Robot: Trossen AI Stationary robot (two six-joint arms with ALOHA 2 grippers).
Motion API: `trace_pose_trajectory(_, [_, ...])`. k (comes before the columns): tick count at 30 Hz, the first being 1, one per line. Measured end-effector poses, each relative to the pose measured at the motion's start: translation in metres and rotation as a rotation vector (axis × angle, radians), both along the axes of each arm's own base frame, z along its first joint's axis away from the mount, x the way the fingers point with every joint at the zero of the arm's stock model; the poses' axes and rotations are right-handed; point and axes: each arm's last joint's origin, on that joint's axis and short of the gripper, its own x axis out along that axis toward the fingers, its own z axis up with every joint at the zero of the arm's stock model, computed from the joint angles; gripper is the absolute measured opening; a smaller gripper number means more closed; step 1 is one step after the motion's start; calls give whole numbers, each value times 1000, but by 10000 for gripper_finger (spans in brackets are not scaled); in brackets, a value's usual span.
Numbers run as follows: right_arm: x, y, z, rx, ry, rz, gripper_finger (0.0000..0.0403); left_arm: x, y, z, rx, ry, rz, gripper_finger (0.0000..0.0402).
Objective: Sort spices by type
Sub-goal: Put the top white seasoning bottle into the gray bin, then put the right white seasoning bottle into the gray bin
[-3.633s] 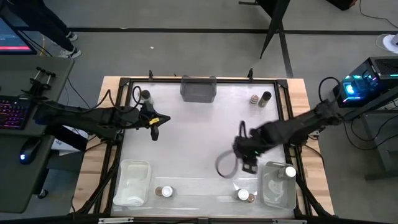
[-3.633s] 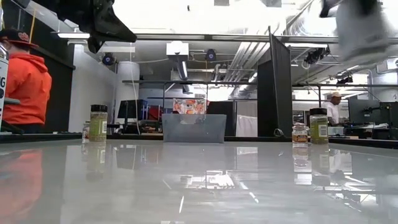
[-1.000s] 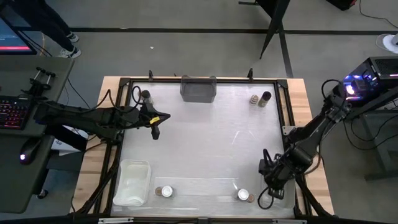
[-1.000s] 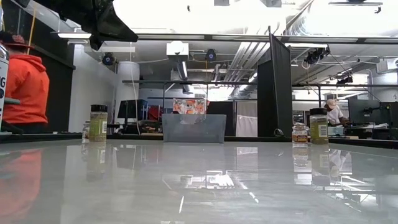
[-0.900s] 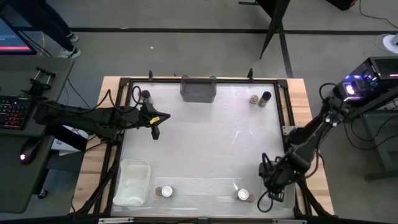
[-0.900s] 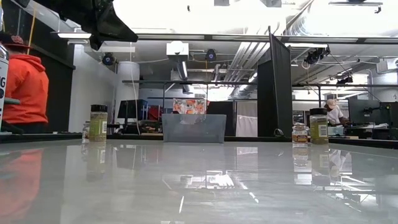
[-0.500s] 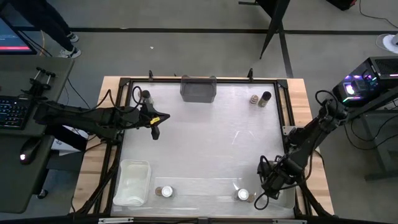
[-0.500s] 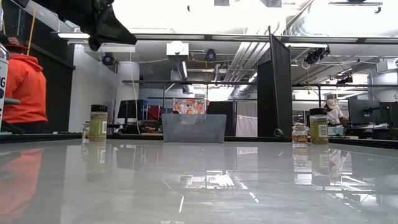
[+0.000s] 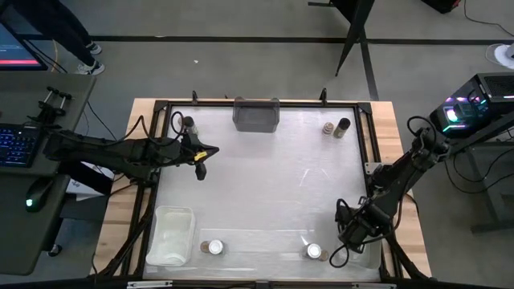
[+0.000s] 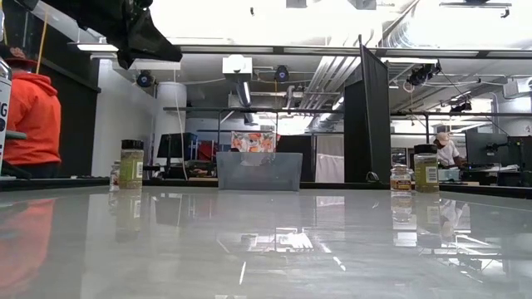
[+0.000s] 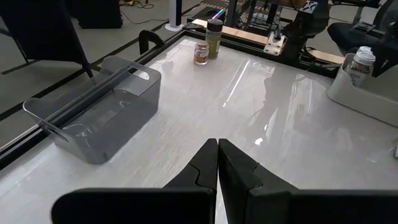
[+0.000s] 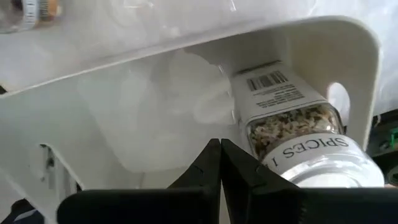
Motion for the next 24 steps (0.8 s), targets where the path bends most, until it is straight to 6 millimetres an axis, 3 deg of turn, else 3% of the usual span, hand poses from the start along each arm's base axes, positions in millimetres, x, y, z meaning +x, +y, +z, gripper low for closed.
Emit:
trace_pose_trajectory(4, [4,5,11,43,-34,40,0,0,0,0,0,1,0,0])
trace_pose_trajectory(10, [18,15,50,125,-151,45,0,0,-1,0,-10,2,-23,0])
trace_pose_trajectory(14, [42,16,78,137,-404,-77,0,0,-1,0,-21,4,-46,0])
trace_pose_trajectory(17, [62,8,86,116,-554,-205,6,0,-1,-1,-20,6,-45,0])
trace_pose_trajectory(20, [77,1,82,134,-558,-269,40,0,-1,-1,-21,5,-46,0])
trace_pose_trajectory(24, [88,4,72,214,-484,-243,128,0,-1,-1,-15,8,-49,0])
